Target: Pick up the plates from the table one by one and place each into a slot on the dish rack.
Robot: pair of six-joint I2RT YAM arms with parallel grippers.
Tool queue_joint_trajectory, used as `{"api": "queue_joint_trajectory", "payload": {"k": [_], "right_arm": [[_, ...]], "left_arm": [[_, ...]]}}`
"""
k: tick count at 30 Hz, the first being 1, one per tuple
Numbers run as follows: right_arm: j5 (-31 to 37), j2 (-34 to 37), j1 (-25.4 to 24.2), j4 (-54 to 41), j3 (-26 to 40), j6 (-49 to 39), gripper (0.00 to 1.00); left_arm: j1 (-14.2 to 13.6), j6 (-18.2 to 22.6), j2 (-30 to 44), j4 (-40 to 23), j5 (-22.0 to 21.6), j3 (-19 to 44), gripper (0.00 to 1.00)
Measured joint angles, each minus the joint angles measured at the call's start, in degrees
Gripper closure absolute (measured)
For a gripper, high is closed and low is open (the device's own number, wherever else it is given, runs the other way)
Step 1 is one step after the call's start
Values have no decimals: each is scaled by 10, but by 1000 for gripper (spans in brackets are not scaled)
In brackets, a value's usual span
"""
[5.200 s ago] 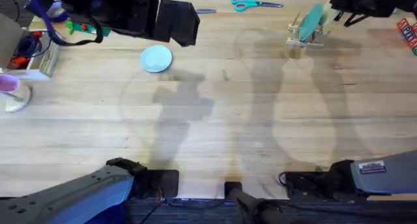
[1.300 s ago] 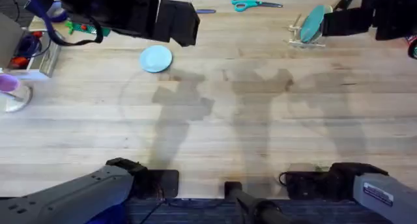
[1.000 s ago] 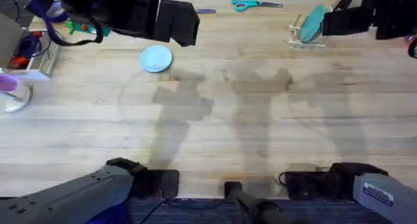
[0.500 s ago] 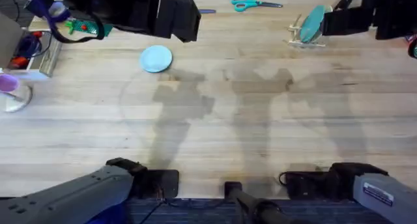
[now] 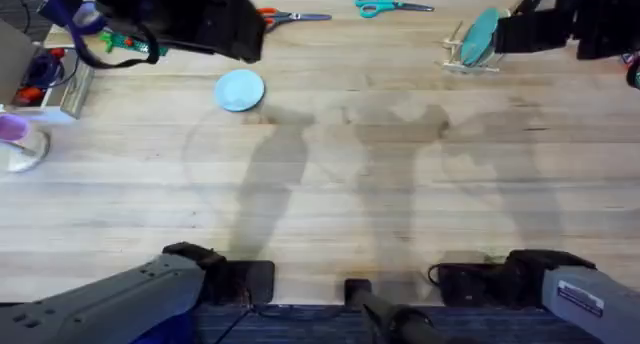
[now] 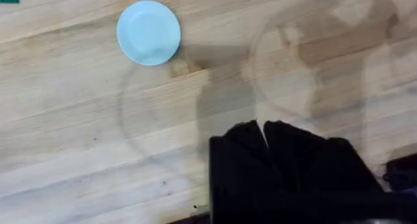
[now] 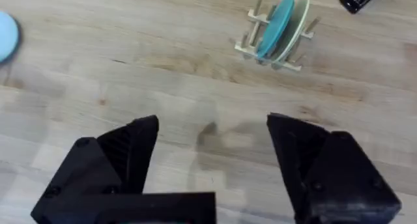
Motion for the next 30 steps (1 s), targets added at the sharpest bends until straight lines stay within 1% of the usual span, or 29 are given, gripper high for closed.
{"api": "queue_joint_trajectory", "payload": {"k": [1,3,7,11,16,21,24,27,30], "right_arm": [[0,0,0,0,0,0,7],[0,0,0,0,0,0,7],[0,0,0,0,0,0,7],[0,0,0,0,0,0,7],[0,0,0,0,0,0,7],[0,0,0,0,0,0,6],[0,0,0,0,0,0,6],[0,0,0,0,0,0,7],[0,0,0,0,0,0,7]], "left_arm": [[0,-1,0,-2,0,0,946],[0,-1,0,-7,-1,0,958],[0,-1,0,-18,-1,0,959],[0,-14,0,-40,-1,0,958],[0,-22,0,-42,0,0,958],[5,-20,0,-42,0,0,958],[25,-20,0,-43,0,0,958],[62,-16,0,-42,8,0,958],[104,3,0,-42,34,0,957]]}}
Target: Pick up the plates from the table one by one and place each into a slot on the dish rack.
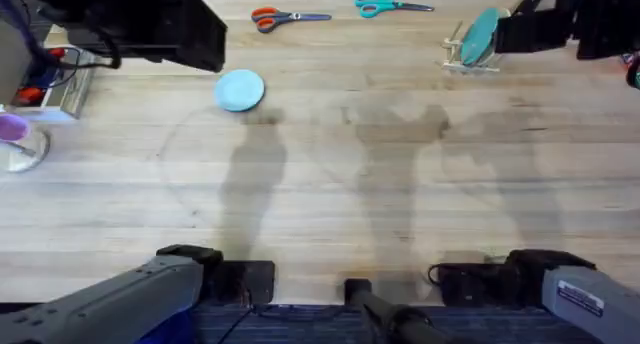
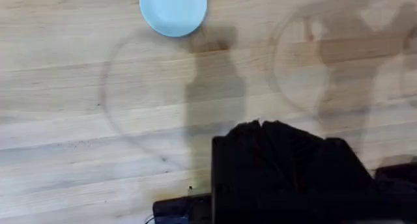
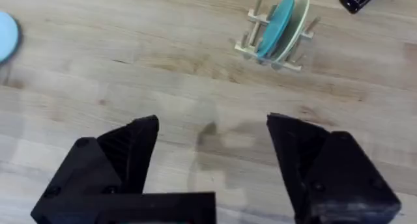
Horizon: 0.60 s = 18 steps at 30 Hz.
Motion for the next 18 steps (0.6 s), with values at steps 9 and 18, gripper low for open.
{"api": "queue_joint_trajectory", "payload": {"k": [9,18], "right_arm": [[0,0,0,0,0,0,7],[0,0,0,0,0,0,7]], "left_arm": [[107,62,0,57,99,-51,958],[202,88,2,200,212,-191,959]]}}
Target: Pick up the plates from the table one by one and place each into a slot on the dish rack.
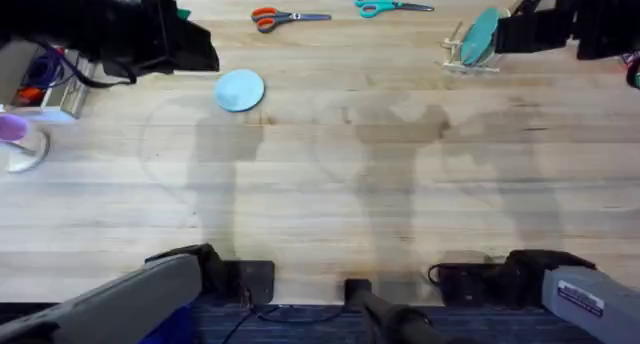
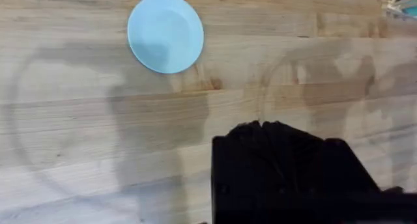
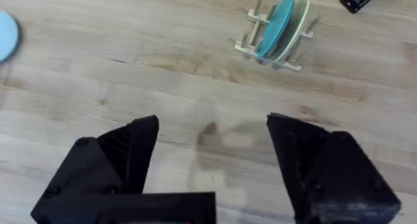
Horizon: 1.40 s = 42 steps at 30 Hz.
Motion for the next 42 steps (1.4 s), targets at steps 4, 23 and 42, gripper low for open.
{"api": "queue_joint_trajectory", "payload": {"k": [4,23,42], "right_arm": [[0,0,0,0,0,0,7],[0,0,0,0,0,0,7],[0,0,0,0,0,0,9]], "left_arm": [[33,21,25,4,54,-27,959],[58,112,221,22,121,-32,961],[133,124,244,68,127,-32,962]]}}
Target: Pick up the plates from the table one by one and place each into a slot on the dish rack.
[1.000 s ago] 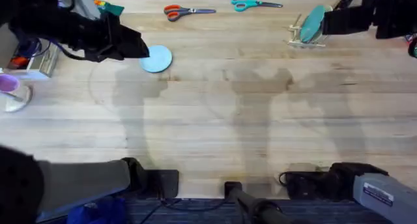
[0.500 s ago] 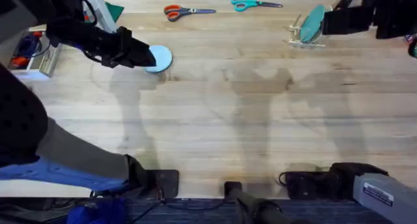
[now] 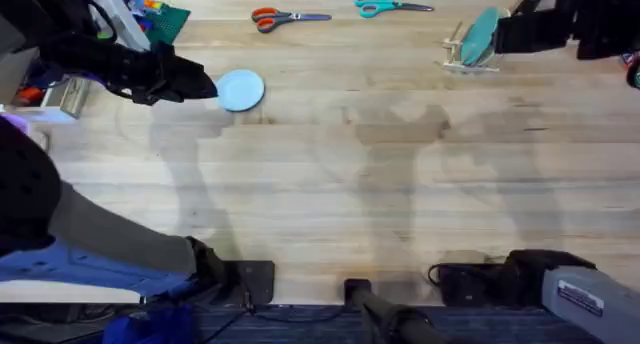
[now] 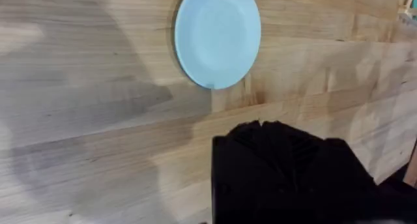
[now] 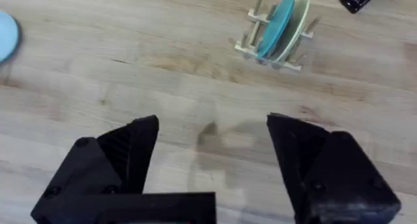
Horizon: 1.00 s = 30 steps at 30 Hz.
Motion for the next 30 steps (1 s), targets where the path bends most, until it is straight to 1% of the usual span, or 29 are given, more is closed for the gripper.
{"api": "queue_joint_trajectory", "payload": {"k": [3,5,8,12,15,23,30], "right_arm": [[0,0,0,0,0,0,7],[0,0,0,0,0,0,7],[0,0,0,0,0,0,8],[0,0,0,0,0,0,9],[0,0,0,0,0,0,9],[0,0,0,0,0,0,7],[0,0,0,0,0,0,8]], "left_arm": [[0,0,0,-4,0,5,962],[0,0,1,-12,-2,20,962],[0,0,11,-34,-11,61,963],[0,0,44,-61,-19,126,963],[0,1,72,-70,-23,151,963],[0,7,127,-71,-28,158,963],[0,9,156,-68,-28,158,961]]}}
